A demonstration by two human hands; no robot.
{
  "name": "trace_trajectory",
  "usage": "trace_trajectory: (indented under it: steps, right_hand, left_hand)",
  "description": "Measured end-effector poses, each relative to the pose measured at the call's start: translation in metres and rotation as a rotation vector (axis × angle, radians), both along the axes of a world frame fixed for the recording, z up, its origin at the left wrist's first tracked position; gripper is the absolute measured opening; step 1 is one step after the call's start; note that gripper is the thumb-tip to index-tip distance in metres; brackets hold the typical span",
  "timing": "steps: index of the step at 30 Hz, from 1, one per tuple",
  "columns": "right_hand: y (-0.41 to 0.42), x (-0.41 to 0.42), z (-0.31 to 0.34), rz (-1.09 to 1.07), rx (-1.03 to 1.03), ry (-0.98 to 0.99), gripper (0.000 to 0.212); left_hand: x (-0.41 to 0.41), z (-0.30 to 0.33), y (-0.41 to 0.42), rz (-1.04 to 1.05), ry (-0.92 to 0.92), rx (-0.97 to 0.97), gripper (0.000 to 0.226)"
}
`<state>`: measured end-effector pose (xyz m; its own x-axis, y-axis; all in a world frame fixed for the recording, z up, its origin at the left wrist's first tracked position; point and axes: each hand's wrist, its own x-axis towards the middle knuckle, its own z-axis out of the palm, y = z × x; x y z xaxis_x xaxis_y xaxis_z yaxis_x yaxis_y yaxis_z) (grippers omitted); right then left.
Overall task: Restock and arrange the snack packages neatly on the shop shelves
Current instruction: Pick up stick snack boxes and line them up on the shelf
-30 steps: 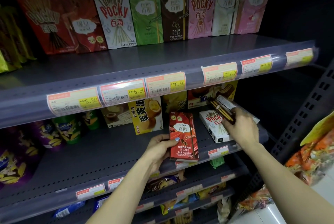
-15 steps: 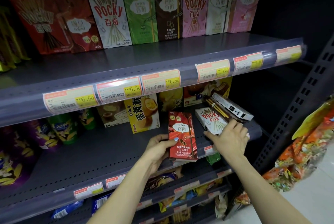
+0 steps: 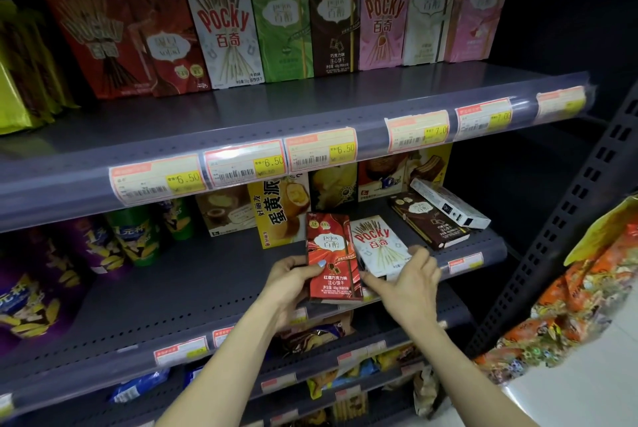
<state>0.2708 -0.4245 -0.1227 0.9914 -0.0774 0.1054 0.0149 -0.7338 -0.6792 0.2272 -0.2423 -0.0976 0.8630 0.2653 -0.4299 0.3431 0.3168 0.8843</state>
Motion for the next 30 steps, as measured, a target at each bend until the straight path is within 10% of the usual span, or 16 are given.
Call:
trace_trajectory:
  steps: [17,24,30]
  right_hand:
    - [-0.016,0.018,0.028,-0.053,0.635,0.483,0.076]
    - [-0.024,0.017,0.041,0.026,0.819,0.645,0.015]
    - [-0.027,0.009,0.040,0.159,0.902,0.727,0.038]
  left_hand:
    - [-0.012,0.004,0.018,-0.024,0.044,0.014,0.026]
    - [-0.022,0.010,0.019,-0.027,0.042,0.016,0.030]
    - [-0.038,0.022,0.025,-0.032,-0.015,-0.027,0.025]
